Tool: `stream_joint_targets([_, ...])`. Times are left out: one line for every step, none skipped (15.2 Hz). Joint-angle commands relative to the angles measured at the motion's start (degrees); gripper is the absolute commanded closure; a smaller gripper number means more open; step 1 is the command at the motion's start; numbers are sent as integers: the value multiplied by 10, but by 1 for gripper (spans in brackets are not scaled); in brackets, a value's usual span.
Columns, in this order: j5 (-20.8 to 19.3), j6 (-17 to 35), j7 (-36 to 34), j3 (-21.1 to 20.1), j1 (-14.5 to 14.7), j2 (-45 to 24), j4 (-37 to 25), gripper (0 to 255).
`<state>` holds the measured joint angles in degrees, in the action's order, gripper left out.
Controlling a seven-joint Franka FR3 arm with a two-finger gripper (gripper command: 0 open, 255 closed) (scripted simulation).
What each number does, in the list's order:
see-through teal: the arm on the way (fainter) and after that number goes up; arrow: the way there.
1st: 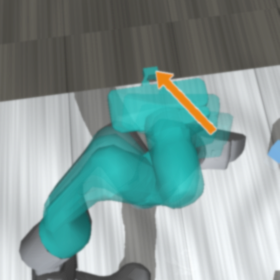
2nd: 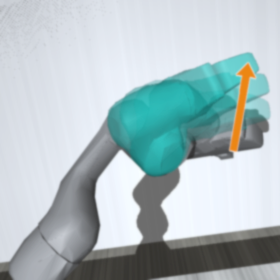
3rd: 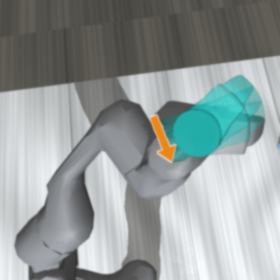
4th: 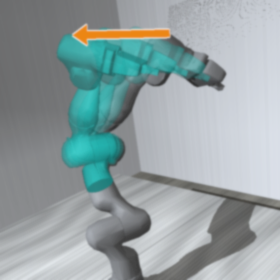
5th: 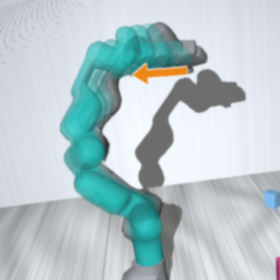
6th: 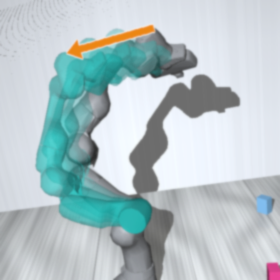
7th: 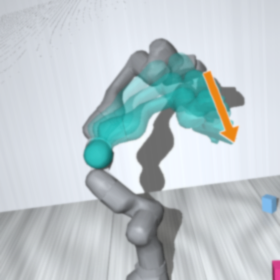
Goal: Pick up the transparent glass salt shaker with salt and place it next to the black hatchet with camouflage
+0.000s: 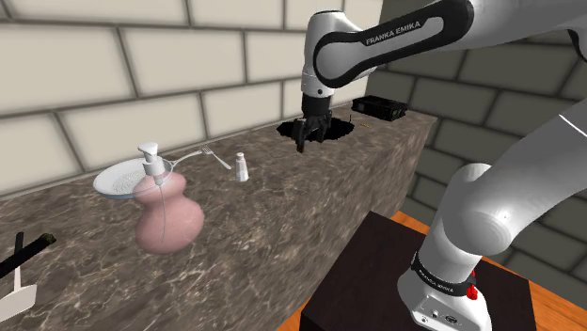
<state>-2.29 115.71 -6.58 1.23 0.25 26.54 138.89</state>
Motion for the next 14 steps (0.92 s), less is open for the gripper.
stream_joint_targets([7, 40, 0, 2, 2, -36, -9, 0])
stream_joint_targets([11, 58, 1, 2, 4, -56, -16, 0])
stream_joint_targets([15, 75, 1, 3, 5, -76, -24, 0])
stream_joint_targets([19, 92, 2, 3, 7, -96, -33, 0])
stream_joint_targets([23, 108, 3, 4, 9, -117, -43, 0])
stream_joint_targets([28, 123, 4, 4, 10, -137, -53, 0])
stream_joint_targets([33, 138, 5, 5, 12, -157, -64, 0])
stream_joint_targets([38, 152, 7, 5, 13, -178, -76, 0])
stream_joint_targets([43, 165, 9, 5, 14, -198, -89, 0])
stream_joint_targets([49, 177, 11, 5, 15, -218, -102, 0])
stream_joint_targets([54, 189, 13, 5, 16, -239, -116, 0])
stream_joint_targets([60, 200, 15, 4, 17, -259, -131, 0])
stream_joint_targets([66, 210, 18, 4, 18, -279, -147, 0])
stream_joint_targets([71, 219, 20, 3, 18, -300, -163, 0])
